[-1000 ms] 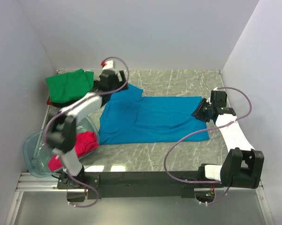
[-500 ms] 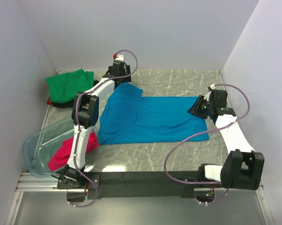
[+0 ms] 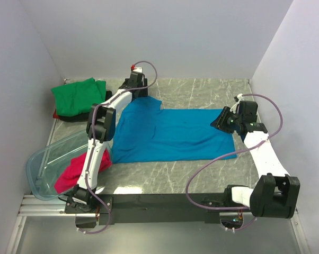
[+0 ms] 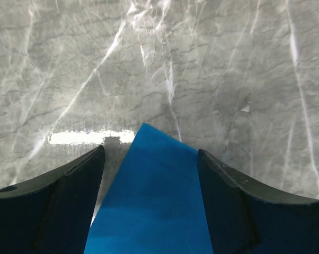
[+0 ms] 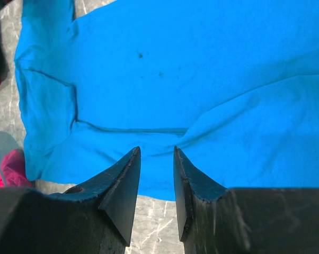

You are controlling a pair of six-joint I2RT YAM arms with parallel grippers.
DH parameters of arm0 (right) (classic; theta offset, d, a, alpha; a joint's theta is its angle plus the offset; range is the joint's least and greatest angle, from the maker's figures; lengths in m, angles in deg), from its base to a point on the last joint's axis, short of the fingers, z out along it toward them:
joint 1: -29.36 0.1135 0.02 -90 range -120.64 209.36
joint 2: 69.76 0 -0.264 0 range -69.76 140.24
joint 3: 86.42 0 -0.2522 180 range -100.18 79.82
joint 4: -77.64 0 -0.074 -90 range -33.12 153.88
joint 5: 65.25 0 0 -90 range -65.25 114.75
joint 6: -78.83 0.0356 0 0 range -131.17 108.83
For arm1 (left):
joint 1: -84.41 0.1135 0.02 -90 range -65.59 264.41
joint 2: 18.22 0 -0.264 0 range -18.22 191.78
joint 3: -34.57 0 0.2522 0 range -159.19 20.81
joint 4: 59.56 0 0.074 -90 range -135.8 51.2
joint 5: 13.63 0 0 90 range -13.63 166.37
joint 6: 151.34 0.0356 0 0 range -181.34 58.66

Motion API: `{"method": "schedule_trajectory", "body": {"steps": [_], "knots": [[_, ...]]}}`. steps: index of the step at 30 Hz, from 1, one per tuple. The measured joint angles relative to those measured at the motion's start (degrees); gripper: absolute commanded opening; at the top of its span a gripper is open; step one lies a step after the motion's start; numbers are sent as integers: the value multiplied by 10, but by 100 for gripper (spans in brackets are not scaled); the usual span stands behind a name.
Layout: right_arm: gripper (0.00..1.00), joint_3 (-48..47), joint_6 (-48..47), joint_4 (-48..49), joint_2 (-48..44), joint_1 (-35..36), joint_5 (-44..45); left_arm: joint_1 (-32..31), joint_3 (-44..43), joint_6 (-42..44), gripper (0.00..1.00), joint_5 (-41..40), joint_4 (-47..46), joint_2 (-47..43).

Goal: Fold and stack the t-shirts
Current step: Fold the tshirt

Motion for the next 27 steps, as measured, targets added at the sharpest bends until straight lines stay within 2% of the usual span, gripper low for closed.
{"method": "schedule_trajectory", "body": {"steps": [1,4,7,8,13,17,22,27], "knots": [[39,0,0,0,-3,0,0,0,-5,3,76,-2,1,5],[39,3,0,0,-12,2,-2,0,-21,4,68,0,8,13],[39,5,0,0,-18,2,-2,0,-27,6,52,0,13,16],[39,5,0,0,-19,2,-3,0,-27,7,42,0,14,16],[39,5,0,0,-21,3,-7,0,-27,11,26,3,15,16],[39,5,0,0,-21,4,-6,0,-26,11,0,3,14,16],[39,-13,0,-1,18,4,27,0,9,12,0,3,-16,2],[40,-118,1,5,158,-2,87,0,55,10,0,5,-20,-29]]}}
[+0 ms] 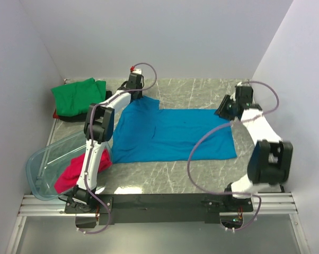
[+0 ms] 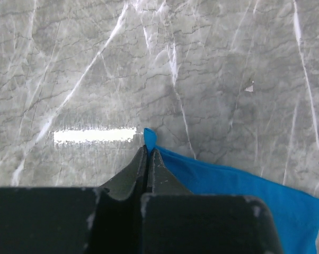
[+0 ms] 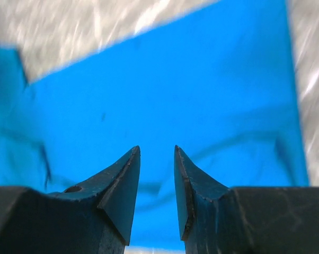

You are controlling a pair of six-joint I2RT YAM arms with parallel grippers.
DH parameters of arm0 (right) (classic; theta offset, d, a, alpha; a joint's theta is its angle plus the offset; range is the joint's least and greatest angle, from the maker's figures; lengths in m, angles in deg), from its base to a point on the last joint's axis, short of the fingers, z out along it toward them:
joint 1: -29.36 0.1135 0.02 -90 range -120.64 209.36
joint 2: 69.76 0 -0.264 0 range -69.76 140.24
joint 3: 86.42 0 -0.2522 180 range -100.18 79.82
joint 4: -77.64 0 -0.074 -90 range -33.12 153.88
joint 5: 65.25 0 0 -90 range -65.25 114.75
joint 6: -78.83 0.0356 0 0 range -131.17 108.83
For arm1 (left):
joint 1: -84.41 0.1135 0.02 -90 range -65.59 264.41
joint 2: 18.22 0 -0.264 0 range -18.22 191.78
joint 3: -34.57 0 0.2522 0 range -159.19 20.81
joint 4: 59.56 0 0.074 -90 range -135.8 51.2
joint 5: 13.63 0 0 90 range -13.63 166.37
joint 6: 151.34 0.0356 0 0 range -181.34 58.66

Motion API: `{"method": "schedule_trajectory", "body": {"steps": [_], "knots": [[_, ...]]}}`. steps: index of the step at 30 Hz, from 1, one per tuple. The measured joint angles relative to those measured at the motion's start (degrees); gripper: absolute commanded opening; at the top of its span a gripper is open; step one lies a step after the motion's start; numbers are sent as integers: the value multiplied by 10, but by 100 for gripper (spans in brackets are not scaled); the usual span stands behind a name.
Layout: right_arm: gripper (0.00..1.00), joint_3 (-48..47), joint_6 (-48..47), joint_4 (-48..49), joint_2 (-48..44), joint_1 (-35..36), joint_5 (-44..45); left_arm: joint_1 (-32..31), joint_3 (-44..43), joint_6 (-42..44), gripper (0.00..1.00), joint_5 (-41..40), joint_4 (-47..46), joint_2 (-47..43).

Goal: Fold and stack the t-shirts
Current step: Fold the tshirt

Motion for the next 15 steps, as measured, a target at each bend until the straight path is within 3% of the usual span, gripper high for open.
{"method": "schedule_trajectory", "body": {"steps": [8,15], "knots": [[40,-210,8,-7,252,-50,48,1,10,-12,0,26,0,-18],[40,-322,9,-45,381,-64,102,3,10,-16,0,52,0,-23]]}}
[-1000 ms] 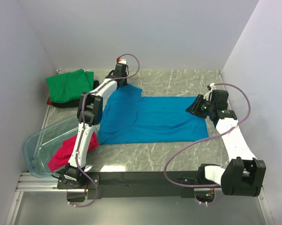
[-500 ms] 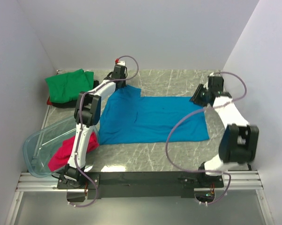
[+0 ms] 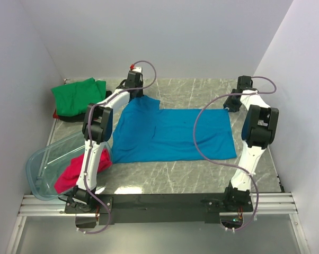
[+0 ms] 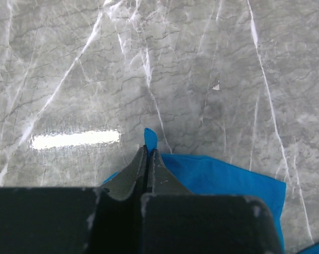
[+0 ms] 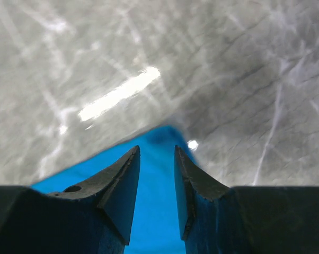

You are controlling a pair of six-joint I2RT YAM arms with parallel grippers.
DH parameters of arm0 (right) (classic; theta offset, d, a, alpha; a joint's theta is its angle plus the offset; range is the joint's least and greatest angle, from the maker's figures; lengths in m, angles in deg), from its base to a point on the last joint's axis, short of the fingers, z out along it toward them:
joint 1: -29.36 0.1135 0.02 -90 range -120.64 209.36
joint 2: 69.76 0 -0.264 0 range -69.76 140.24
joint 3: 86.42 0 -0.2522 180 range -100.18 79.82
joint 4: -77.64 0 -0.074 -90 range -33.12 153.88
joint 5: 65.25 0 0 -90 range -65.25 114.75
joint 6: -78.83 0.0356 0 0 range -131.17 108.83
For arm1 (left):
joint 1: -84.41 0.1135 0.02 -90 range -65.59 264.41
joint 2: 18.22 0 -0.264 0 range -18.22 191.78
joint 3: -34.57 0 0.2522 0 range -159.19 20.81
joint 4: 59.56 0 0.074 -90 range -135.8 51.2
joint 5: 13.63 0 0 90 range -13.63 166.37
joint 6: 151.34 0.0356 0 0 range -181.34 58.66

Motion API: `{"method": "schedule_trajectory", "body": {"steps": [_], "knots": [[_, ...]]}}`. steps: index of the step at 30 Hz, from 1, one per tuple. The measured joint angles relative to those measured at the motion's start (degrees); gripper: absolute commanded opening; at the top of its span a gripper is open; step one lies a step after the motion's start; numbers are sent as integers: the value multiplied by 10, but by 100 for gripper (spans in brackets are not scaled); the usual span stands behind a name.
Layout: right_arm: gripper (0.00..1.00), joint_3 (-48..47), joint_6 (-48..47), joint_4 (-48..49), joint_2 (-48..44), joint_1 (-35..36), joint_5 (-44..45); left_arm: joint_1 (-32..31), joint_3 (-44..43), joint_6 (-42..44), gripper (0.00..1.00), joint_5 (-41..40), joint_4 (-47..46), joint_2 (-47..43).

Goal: Fold and stack the t-shirts
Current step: Fold the tshirt

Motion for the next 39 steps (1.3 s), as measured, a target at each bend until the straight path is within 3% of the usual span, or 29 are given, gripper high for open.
{"method": "schedule_trajectory", "body": {"steps": [11,34,37,39], "knots": [[41,-56,-5,-31,39,0,56,19,3,-5,0,28,-10,-27],[39,-96,-20,-56,79,14,55,29,23,-17,0,59,-21,-32],[30,-104,-22,-61,83,14,55,29,23,-17,0,60,-21,-32],[10,-104,-25,-62,83,15,55,29,25,-17,0,60,-22,-33]]}}
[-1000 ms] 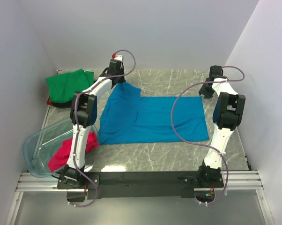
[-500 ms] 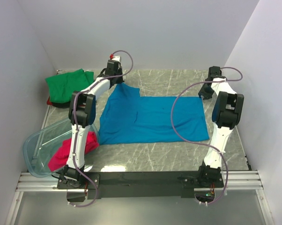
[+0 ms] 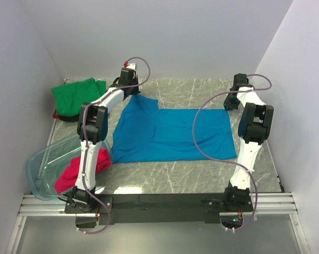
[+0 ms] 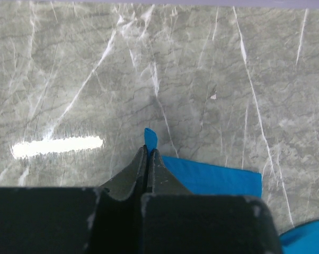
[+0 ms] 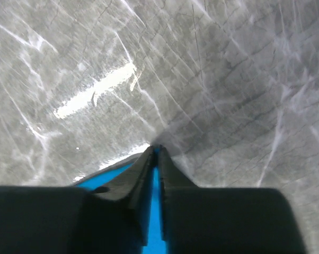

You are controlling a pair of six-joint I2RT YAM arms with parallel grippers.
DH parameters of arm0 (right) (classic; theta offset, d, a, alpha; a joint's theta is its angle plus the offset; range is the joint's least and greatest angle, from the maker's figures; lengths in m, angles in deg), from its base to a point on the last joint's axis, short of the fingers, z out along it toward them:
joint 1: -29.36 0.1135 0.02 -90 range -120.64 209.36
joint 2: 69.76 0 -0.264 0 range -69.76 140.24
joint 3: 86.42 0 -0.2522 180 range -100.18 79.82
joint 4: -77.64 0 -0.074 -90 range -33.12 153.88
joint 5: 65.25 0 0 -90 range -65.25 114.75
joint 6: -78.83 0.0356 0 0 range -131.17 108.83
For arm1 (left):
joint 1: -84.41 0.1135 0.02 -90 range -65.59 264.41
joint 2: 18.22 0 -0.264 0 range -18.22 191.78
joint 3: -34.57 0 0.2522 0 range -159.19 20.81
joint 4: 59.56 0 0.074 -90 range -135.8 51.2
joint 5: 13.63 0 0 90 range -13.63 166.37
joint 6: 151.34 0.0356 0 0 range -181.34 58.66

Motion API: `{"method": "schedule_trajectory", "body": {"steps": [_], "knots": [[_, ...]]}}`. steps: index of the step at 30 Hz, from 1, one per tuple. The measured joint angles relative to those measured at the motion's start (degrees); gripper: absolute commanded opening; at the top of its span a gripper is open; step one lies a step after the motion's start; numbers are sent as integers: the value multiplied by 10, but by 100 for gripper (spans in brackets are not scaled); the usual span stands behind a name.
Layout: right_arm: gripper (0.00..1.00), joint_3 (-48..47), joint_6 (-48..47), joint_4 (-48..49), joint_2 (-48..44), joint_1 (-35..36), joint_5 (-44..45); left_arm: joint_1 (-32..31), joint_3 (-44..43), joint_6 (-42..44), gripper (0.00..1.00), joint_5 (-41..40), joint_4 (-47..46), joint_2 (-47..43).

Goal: Fold and stack the t-shirts
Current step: Fold the tshirt

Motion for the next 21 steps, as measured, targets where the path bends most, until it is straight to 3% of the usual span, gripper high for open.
{"method": "schedule_trajectory", "body": {"steps": [1,10,21], "knots": [[0,0,-1,-1,0,0,0,0,4,0,0,0,0,-2],[0,38,0,26,-20,1,-23,8,68,-16,0,22,-27,-51],[0,197,-1,72,-176,1,-62,35,257,-71,0,73,-122,-202]]}}
